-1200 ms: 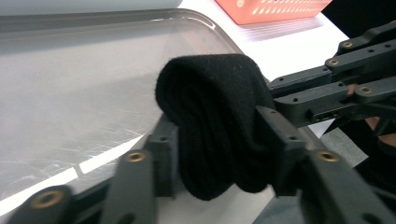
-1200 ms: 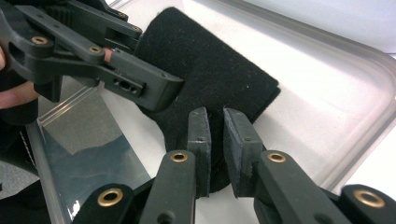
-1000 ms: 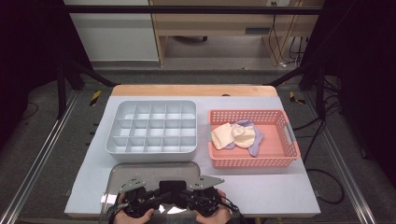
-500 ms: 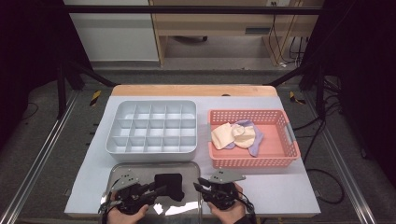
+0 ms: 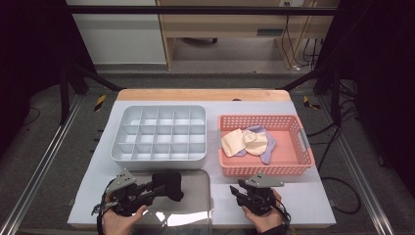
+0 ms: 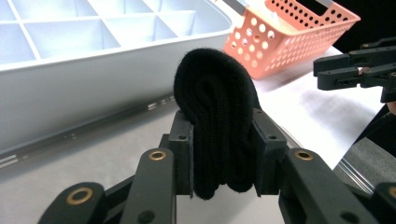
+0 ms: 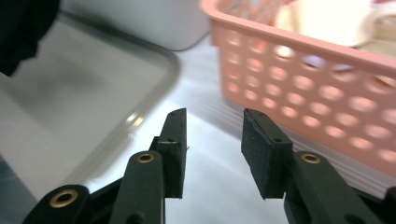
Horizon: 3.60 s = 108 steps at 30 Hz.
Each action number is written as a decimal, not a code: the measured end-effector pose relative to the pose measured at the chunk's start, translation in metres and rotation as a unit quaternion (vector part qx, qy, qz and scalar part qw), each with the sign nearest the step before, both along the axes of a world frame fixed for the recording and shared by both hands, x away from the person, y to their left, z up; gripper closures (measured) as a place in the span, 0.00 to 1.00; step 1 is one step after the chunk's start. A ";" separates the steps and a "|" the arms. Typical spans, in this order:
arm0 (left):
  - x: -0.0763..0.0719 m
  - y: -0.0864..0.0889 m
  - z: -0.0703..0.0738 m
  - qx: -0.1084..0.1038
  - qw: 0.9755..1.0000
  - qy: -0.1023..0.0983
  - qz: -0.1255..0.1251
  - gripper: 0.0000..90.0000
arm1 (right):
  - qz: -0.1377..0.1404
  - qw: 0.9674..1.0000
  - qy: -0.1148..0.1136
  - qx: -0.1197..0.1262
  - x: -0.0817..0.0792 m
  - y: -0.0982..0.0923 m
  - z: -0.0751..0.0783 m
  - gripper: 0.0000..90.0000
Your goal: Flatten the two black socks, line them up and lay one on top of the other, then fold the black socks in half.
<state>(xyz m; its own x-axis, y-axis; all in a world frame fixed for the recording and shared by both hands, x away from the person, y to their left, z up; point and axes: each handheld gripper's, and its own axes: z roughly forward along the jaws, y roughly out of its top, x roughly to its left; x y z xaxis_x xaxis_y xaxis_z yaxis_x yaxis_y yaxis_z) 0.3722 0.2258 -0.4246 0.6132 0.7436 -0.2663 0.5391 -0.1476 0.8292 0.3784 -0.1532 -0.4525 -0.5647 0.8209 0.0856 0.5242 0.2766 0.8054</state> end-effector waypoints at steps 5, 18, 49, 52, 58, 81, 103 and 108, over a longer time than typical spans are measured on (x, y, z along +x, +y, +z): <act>0.004 0.005 0.005 0.002 1.000 -0.005 0.004 0.73 | -0.020 1.000 0.001 0.001 0.001 -0.016 -0.002 0.67; 0.016 0.017 0.019 0.008 1.000 -0.013 0.015 0.73 | -0.060 0.998 0.003 -0.007 0.004 -0.043 -0.003 0.64; 0.057 0.049 0.057 0.034 0.998 -0.019 0.042 0.73 | -0.086 0.996 -0.004 -0.001 0.003 -0.057 -0.002 0.56; 0.062 0.051 0.057 0.037 0.998 -0.017 0.047 0.73 | -0.085 0.996 -0.002 -0.001 0.003 -0.056 -0.003 0.56; 0.069 0.055 0.061 0.037 0.998 -0.018 0.054 0.73 | -0.084 0.996 -0.003 -0.001 0.002 -0.056 -0.003 0.57; 0.100 0.070 0.075 0.054 0.996 -0.014 0.071 0.73 | -0.077 0.997 -0.002 -0.003 0.004 -0.054 -0.004 0.57; 0.119 0.082 0.064 0.096 0.991 0.035 0.085 0.73 | -0.076 0.997 0.003 -0.003 0.005 -0.054 -0.006 0.58; 0.118 0.085 0.059 0.105 0.990 0.048 0.080 0.73 | -0.075 0.997 0.007 -0.003 0.007 -0.052 -0.006 0.58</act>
<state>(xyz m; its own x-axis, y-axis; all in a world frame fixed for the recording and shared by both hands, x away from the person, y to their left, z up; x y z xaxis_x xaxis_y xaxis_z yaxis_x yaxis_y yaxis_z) 0.4906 0.3112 -0.3660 0.4632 0.8740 -0.1470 0.6440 -0.2179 0.7334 0.3852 -0.2053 -0.4586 -0.4336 0.8968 0.0879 0.5708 0.1978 0.7969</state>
